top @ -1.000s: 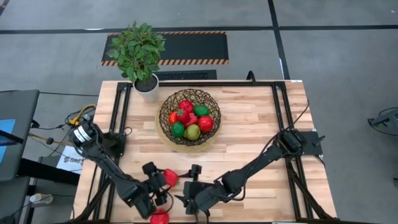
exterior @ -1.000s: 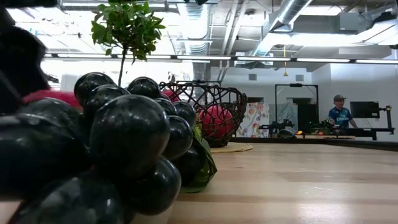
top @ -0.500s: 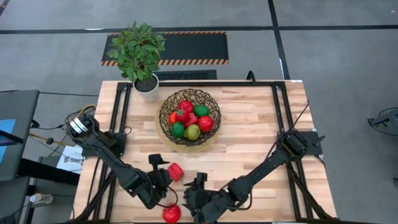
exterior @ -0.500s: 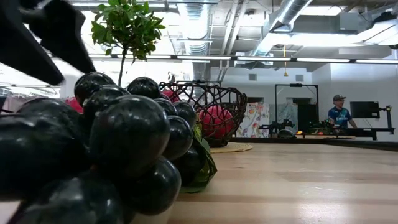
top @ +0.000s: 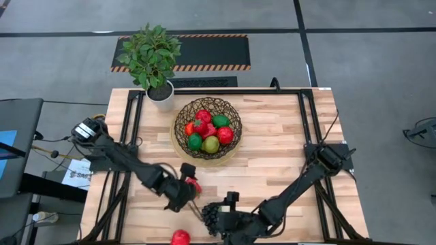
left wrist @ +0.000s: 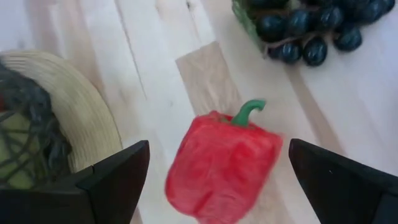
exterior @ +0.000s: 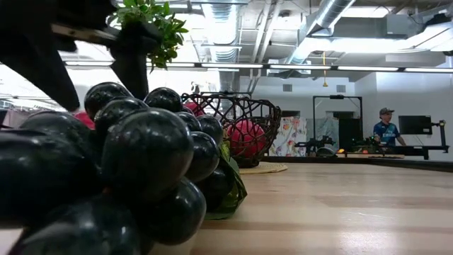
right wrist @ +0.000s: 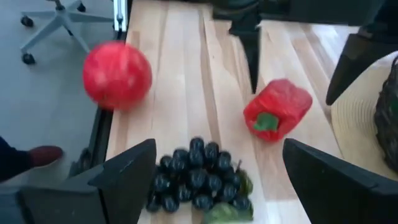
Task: Build produce basket
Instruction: Put the red bell pepper into the basket
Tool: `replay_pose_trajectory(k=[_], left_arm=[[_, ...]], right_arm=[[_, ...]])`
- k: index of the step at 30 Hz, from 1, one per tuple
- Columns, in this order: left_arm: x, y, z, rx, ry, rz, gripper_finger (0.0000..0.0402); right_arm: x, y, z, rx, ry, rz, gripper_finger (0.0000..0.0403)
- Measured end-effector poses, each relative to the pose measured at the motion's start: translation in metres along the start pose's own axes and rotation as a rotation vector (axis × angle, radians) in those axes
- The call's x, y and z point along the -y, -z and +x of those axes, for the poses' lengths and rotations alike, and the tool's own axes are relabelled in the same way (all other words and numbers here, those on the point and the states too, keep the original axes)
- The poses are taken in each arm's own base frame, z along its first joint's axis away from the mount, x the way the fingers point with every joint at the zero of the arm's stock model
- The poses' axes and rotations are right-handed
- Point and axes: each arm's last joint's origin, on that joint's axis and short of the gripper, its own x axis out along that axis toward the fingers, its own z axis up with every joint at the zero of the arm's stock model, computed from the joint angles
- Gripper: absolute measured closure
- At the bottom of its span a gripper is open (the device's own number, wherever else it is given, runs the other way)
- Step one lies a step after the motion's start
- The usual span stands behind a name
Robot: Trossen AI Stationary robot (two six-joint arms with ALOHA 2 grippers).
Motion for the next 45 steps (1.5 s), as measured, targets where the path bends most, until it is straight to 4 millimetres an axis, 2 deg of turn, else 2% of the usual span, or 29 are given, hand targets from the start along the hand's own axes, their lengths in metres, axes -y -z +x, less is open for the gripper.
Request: replay_pose_trajectory(k=[4, 7, 12, 21, 26, 29, 32, 40, 45], left_arm=[[-0.017, 0.000, 0.009, -0.030, 0.023, 0.073, 0.0030], [-0.029, -0.004, 0.013, 0.005, 0.100, 0.057, 0.0030], [-0.038, -0.002, 0.015, -0.008, 0.144, 0.071, 0.0030], [-0.038, 0.001, 0.022, -0.039, 0.198, 0.088, 0.0030], [-0.032, 0.011, 0.044, -0.144, 0.215, 0.098, 0.0030], [-0.032, 0.009, 0.050, -0.150, 0.186, 0.071, 0.0034], [-0.032, 0.009, 0.050, -0.154, 0.176, 0.054, 0.0052], [-0.032, 0.012, 0.049, -0.189, 0.160, 0.032, 0.0138], [-0.035, 0.007, 0.045, -0.199, 0.111, -0.014, 0.0151]], right_arm=[[0.000, 0.006, -0.002, -0.040, 0.014, 0.017, 0.0035], [0.000, 0.008, -0.003, -0.052, 0.019, 0.025, 0.0035], [-0.002, 0.009, -0.005, -0.059, 0.019, 0.018, 0.0035], [-0.005, 0.012, -0.008, -0.066, 0.014, 0.018, 0.0035], [-0.007, 0.015, -0.011, -0.078, 0.016, 0.026, 0.0035], [-0.008, 0.017, -0.013, -0.084, 0.017, 0.028, 0.0035], [-0.009, 0.018, -0.014, -0.092, 0.019, 0.034, 0.0035], [-0.010, 0.019, -0.014, -0.091, 0.017, 0.042, 0.0035], [-0.012, 0.020, -0.016, -0.093, 0.013, 0.036, 0.0035]])
